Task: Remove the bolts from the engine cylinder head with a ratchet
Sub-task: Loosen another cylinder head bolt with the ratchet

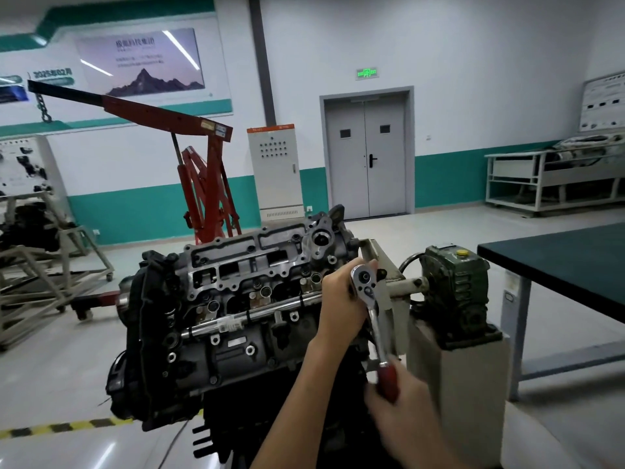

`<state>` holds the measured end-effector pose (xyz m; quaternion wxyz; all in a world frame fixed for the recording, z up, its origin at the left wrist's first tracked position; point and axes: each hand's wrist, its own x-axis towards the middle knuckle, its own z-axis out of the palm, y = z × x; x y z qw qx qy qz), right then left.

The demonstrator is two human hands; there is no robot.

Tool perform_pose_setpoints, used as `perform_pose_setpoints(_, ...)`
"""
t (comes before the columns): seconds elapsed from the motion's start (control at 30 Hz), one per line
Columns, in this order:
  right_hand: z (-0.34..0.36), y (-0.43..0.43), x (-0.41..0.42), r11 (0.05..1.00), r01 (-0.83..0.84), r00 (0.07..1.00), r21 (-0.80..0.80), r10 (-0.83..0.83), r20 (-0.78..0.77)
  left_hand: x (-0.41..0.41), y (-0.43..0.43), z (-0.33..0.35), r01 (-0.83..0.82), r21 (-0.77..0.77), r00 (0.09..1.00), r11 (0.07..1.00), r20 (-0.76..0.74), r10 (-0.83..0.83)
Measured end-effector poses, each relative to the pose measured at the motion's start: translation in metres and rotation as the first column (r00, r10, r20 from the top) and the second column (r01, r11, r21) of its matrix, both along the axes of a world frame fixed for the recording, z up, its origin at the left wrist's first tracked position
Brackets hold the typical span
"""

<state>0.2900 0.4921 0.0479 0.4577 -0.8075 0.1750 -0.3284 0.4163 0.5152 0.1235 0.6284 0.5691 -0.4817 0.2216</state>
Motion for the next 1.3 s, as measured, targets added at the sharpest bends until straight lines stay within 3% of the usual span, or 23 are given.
perform_pose_setpoints(0.07, -0.005, 0.033, 0.016, 0.971, -0.061, 0.998, 0.23, 0.053, 0.041, 0.002, 0.001, 0.0, 0.014, 0.028, 0.999, 1.0, -0.031, -0.013)
perform_pose_setpoints(0.13, -0.005, 0.04, 0.02, 0.958, -0.106, 0.993, 0.266, 0.091, 0.07, 0.003, 0.005, 0.002, 0.023, 0.081, 1.0, 0.996, -0.022, -0.021)
perform_pose_setpoints(0.2, 0.002, 0.021, 0.008, 0.983, -0.131, 0.991, 0.125, 0.126, 0.049, 0.004, 0.01, 0.006, 0.03, 0.141, 0.999, 0.99, 0.019, -0.033)
perform_pose_setpoints(0.27, 0.011, -0.017, -0.008, 0.985, -0.121, 0.992, -0.125, 0.116, -0.045, 0.005, 0.014, 0.012, 0.023, 0.196, 0.999, 0.98, 0.042, -0.032)
perform_pose_setpoints(0.37, 0.047, -0.082, -0.016, 0.88, -0.161, 0.972, -0.446, 0.064, -0.224, 0.009, 0.018, 0.017, 0.011, 0.291, 0.998, 0.957, 0.055, -0.028)
perform_pose_setpoints(0.47, 0.07, -0.111, -0.015, 0.769, -0.133, 0.968, -0.625, -0.034, -0.247, 0.007, 0.019, 0.015, 0.025, 0.274, 1.0, 0.962, 0.01, -0.028)
perform_pose_setpoints(0.57, 0.044, -0.075, -0.019, 0.905, -0.097, 0.978, -0.414, 0.01, -0.208, -0.002, 0.016, 0.009, 0.023, 0.188, 0.999, 0.982, -0.03, -0.018)
perform_pose_setpoints(0.63, 0.017, -0.03, -0.016, 0.973, -0.038, 0.998, -0.226, 0.025, -0.061, -0.004, 0.013, 0.006, 0.007, 0.14, 0.999, 0.99, -0.039, -0.001)
perform_pose_setpoints(0.73, 0.0, 0.031, 0.005, 0.992, -0.086, 0.99, 0.097, 0.074, 0.116, -0.004, 0.011, 0.005, 0.025, 0.117, 0.998, 0.993, -0.06, -0.018)
perform_pose_setpoints(0.8, -0.003, 0.051, 0.015, 0.965, -0.147, 0.982, 0.218, 0.115, 0.151, -0.004, 0.014, 0.006, 0.049, 0.134, 0.998, 0.99, -0.049, -0.043)
perform_pose_setpoints(0.87, -0.001, 0.04, 0.011, 0.981, -0.131, 0.987, 0.143, 0.116, 0.112, -0.001, 0.017, 0.009, 0.037, 0.189, 0.999, 0.981, -0.032, -0.032)
perform_pose_setpoints(0.97, 0.012, -0.02, -0.008, 0.982, -0.131, 0.991, -0.139, 0.128, -0.032, 0.005, 0.018, 0.017, 0.01, 0.277, 0.999, 0.961, 0.027, -0.018)
perform_pose_setpoints(1.07, 0.049, -0.088, -0.017, 0.859, -0.147, 0.977, -0.49, 0.049, -0.206, 0.011, 0.018, 0.022, 0.027, 0.36, 0.999, 0.933, 0.025, -0.038)
perform_pose_setpoints(1.13, 0.067, -0.111, -0.018, 0.762, -0.142, 0.976, -0.632, 0.001, -0.218, 0.01, 0.018, 0.018, 0.039, 0.336, 0.999, 0.941, -0.013, -0.037)
perform_pose_setpoints(1.2, 0.061, -0.106, -0.02, 0.801, -0.13, 0.976, -0.584, -0.002, -0.22, 0.007, 0.017, 0.013, 0.043, 0.289, 0.998, 0.956, -0.048, -0.03)
perform_pose_setpoints(1.3, 0.019, -0.053, -0.017, 0.948, -0.039, 0.996, -0.316, 0.01, -0.093, 0.0, 0.013, 0.007, 0.044, 0.214, 0.997, 0.976, -0.074, -0.028)
